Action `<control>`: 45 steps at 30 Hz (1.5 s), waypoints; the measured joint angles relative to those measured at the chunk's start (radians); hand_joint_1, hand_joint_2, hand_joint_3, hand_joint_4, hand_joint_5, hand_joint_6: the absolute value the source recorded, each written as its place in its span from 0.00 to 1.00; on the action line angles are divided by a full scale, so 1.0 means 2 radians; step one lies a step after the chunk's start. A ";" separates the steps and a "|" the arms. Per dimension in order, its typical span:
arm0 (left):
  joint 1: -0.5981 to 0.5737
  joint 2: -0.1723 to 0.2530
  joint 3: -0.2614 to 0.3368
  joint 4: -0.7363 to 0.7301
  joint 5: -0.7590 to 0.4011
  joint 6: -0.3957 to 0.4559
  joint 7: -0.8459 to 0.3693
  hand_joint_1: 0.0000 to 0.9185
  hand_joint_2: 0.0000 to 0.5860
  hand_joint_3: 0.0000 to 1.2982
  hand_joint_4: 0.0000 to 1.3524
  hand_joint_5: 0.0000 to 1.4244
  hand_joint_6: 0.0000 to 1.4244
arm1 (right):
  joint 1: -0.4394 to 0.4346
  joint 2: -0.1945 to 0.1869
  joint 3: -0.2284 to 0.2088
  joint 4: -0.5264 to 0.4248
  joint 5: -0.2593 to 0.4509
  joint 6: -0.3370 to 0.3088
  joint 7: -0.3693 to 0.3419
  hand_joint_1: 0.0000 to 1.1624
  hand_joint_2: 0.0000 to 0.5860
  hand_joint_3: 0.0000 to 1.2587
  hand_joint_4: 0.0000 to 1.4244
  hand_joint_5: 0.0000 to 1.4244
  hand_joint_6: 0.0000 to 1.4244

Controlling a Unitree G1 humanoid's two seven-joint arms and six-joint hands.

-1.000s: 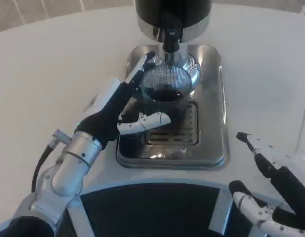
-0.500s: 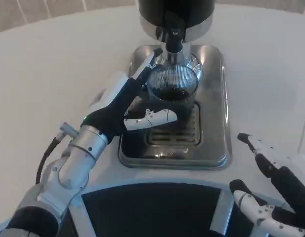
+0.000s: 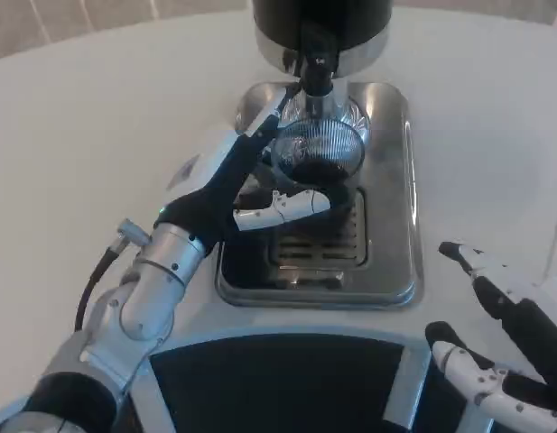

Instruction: Grasp the cup under the faucet to collect the drink, then remove the cup.

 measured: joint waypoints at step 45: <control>0.050 -0.012 -0.014 -0.084 0.046 0.045 0.076 0.43 0.16 0.48 0.49 0.65 0.80 | -0.005 0.004 -0.005 0.000 -0.011 0.010 -0.012 0.32 0.87 0.07 0.00 0.00 0.02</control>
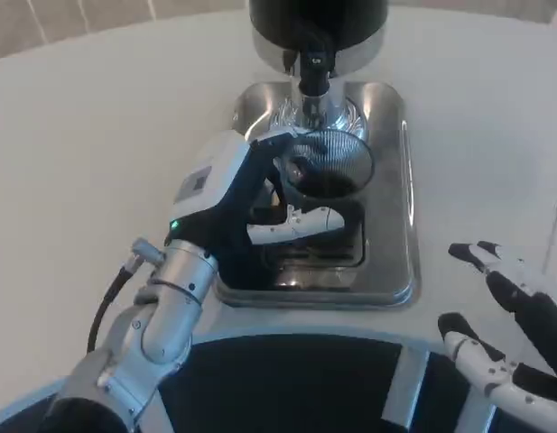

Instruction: Grasp the cup under the faucet to collect the drink, then remove the cup.

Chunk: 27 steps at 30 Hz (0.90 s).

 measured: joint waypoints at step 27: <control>0.052 0.004 0.020 -0.056 0.004 -0.018 0.046 0.62 0.13 0.77 0.86 0.97 1.00 | 0.004 0.000 -0.015 0.000 0.014 0.001 -0.008 0.37 0.85 0.07 0.00 0.00 0.03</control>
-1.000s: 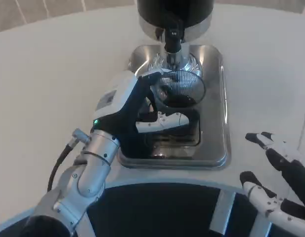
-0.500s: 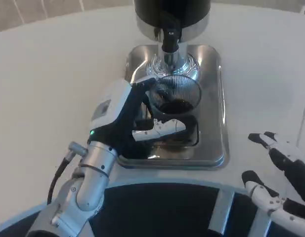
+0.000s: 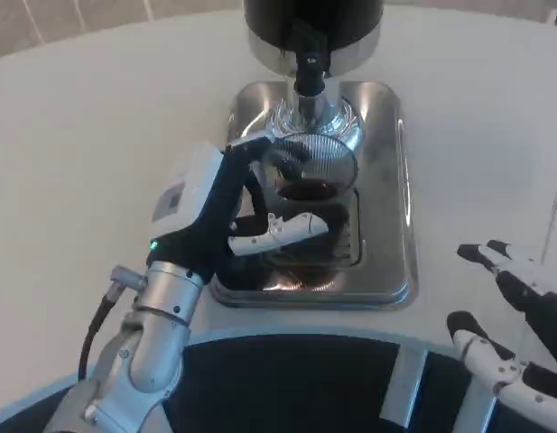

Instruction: Grasp the cup under the faucet to collect the drink, then remove the cup.

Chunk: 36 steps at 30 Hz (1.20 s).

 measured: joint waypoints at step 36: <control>0.115 0.085 0.087 -0.093 -0.085 -0.076 -0.135 0.64 0.03 0.76 0.87 0.97 1.00 | -0.057 -0.072 0.025 0.000 -0.014 0.022 0.020 0.25 0.84 0.01 0.00 0.00 0.00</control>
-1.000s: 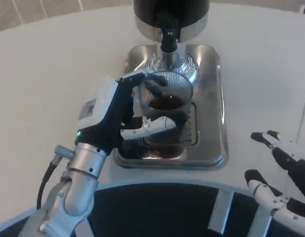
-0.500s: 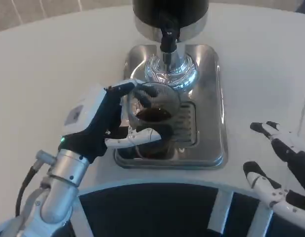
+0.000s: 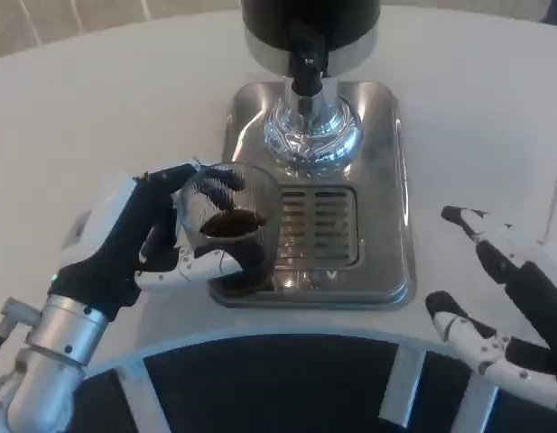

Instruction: Grasp the cup under the faucet to collect the drink, then remove the cup.

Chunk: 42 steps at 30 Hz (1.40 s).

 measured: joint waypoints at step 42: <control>0.221 0.035 0.118 -0.214 -0.117 -0.051 -0.141 0.65 0.00 0.76 0.87 0.97 1.00 | 0.009 0.039 0.142 0.000 -0.120 -0.115 0.033 0.21 0.93 0.00 0.00 0.00 0.00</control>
